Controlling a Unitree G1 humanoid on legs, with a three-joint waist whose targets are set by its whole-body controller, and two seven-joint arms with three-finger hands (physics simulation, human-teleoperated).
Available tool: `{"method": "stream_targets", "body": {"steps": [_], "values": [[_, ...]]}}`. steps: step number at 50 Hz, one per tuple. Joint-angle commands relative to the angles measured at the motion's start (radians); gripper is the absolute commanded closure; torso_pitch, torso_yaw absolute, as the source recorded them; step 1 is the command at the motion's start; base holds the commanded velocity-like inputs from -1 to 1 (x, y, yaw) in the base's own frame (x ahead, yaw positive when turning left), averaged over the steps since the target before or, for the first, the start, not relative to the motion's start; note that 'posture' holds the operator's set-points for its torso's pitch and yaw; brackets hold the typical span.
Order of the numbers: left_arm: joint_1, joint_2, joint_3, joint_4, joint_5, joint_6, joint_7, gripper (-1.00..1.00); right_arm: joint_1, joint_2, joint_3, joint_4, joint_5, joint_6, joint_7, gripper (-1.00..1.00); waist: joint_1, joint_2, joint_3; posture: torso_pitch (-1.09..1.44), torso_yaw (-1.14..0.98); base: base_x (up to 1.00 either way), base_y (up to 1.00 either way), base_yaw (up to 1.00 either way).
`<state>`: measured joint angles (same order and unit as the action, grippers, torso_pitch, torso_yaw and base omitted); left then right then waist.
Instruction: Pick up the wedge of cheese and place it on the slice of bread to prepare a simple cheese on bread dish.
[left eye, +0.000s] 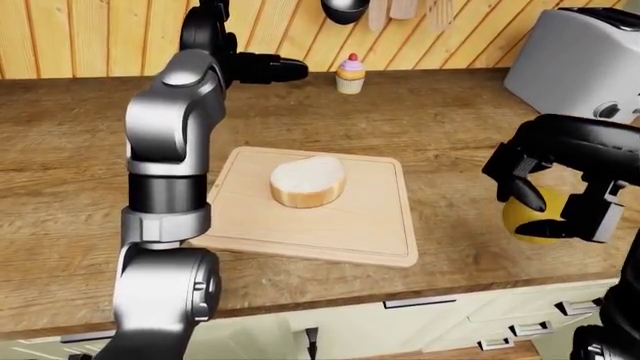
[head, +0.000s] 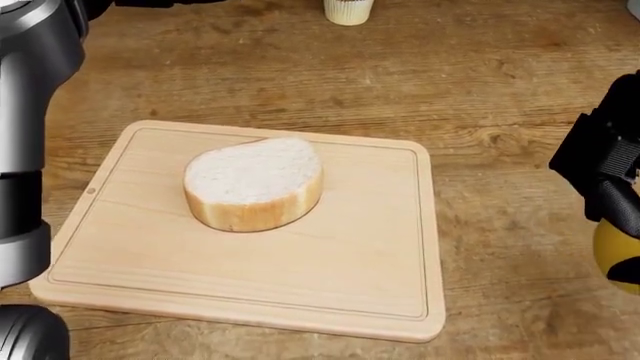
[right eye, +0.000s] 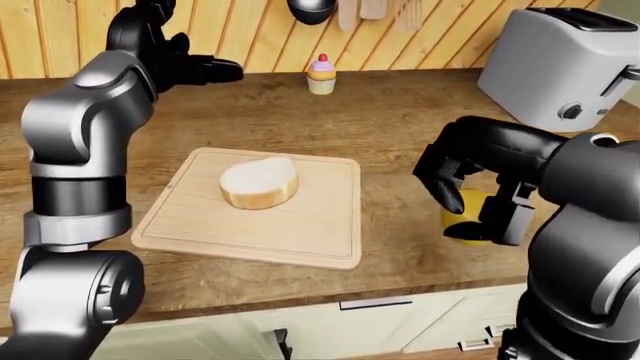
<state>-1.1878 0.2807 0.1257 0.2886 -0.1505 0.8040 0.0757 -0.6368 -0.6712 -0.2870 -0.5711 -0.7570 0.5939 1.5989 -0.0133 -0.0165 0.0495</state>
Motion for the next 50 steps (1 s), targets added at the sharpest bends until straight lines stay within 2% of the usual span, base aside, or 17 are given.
{"method": "stream_targets", "body": {"steps": [1,11,20,28,42,50], "values": [[-0.041,0.012,0.007,-0.033,0.0,-0.032,0.001,-1.0,-0.051,-0.021,-0.009,0.007,-0.007,-0.004,-0.014,1.0,0.0,-0.003,-0.027,0.0,0.0,0.0,0.0,0.0],[-0.046,0.033,0.012,-0.005,0.001,-0.049,-0.007,-1.0,-0.263,-0.017,0.08,0.188,-0.036,-0.037,-0.017,1.0,-0.002,0.005,-0.025,0.0,0.0,0.0,0.0,0.0],[-0.039,0.05,0.02,0.014,0.001,-0.067,-0.015,-1.0,-0.474,0.086,0.171,0.414,-0.098,-0.128,-0.054,1.0,-0.006,0.017,-0.024,0.0,0.0,0.0,0.0,0.0],[-0.027,0.061,0.027,0.021,-0.006,-0.079,-0.016,-1.0,-0.624,0.174,0.211,0.626,-0.132,-0.213,-0.113,1.0,-0.008,0.028,-0.022,0.0,0.0,0.0,0.0,0.0],[-0.022,0.085,0.037,0.033,-0.02,-0.088,-0.021,-1.0,-0.868,0.287,0.257,0.989,-0.16,-0.342,-0.224,1.0,-0.015,0.043,-0.02,0.0,0.0,0.0,0.0,0.0],[-0.033,0.108,0.042,0.045,-0.02,-0.087,-0.027,-1.0,-0.978,0.343,0.274,1.224,-0.134,-0.428,-0.338,1.0,-0.021,0.053,-0.018,0.0,0.0,0.0,0.0,0.0]]}}
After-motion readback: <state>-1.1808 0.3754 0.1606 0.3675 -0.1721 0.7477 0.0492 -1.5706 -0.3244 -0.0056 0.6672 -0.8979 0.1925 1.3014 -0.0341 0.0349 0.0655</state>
